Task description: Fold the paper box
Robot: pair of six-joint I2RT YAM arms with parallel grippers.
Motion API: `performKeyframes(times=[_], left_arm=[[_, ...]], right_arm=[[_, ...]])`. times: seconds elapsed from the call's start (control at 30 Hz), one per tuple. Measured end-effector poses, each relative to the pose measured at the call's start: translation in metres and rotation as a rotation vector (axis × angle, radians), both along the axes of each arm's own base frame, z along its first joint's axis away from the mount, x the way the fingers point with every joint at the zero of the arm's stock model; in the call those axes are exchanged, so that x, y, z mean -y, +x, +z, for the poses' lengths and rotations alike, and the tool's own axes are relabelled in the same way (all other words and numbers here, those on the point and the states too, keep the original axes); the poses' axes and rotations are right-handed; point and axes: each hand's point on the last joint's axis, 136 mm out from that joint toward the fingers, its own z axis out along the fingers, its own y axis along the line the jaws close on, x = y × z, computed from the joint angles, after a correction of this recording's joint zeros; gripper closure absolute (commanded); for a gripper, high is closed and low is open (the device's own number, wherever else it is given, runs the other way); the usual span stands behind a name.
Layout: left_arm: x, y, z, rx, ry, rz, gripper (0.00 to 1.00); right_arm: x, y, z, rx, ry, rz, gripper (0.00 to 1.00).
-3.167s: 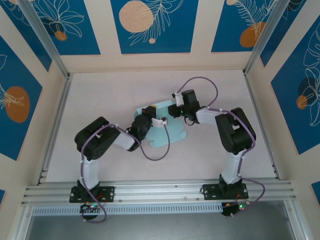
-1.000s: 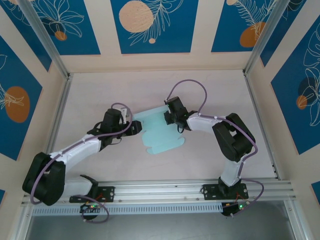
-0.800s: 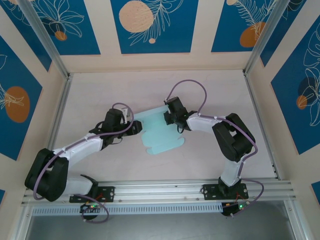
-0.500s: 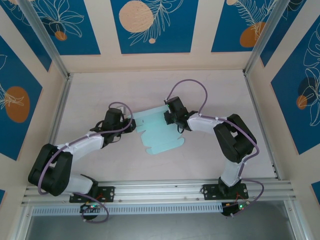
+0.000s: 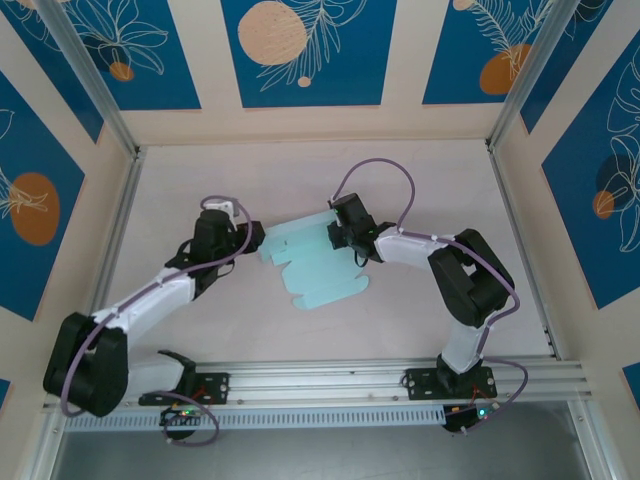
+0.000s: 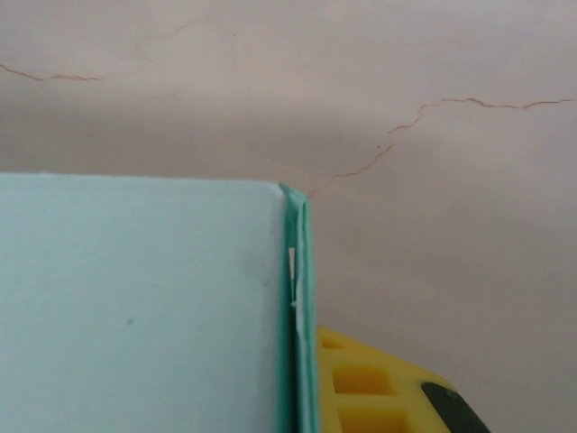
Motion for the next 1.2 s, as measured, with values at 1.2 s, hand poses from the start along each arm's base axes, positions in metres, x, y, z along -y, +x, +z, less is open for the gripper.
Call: performKeyframes(times=[1.2], left_arm=[[0.000,0.019,-0.046,-0.146,0.603,-0.255,0.09]], right_arm=[[-0.001,-0.001,0.000,-0.002,0.005,-0.002,0.88]])
